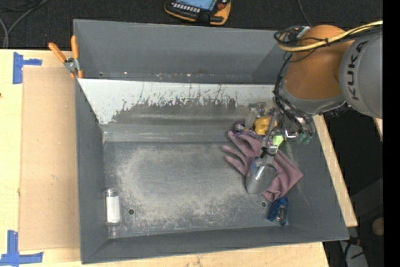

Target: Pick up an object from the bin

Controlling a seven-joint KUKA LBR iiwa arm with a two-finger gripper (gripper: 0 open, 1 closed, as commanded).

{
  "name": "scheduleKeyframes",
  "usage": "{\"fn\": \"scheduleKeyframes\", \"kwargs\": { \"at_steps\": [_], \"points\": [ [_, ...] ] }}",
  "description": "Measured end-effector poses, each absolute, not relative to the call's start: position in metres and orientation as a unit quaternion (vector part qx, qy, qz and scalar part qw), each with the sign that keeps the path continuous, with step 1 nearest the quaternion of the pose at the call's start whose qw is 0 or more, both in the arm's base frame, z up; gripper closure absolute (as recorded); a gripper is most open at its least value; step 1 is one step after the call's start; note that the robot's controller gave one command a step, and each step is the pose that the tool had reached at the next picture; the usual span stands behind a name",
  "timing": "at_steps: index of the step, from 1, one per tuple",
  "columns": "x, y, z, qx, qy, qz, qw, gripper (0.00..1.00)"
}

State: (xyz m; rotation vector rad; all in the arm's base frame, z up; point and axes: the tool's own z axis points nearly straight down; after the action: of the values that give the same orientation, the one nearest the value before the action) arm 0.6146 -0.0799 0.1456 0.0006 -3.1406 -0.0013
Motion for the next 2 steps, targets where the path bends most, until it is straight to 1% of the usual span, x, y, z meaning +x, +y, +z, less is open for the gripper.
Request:
{"fn": "scheduleKeyframes", "kwargs": {
  "at_steps": [1,2],
  "points": [
    [0.611,-0.08,0.071,-0.027,-1.0,-0.002,0.002,0.0],
    [0.608,-0.082,0.135,0.041,-0.999,0.0,-0.006,0.0]
  ]
}}
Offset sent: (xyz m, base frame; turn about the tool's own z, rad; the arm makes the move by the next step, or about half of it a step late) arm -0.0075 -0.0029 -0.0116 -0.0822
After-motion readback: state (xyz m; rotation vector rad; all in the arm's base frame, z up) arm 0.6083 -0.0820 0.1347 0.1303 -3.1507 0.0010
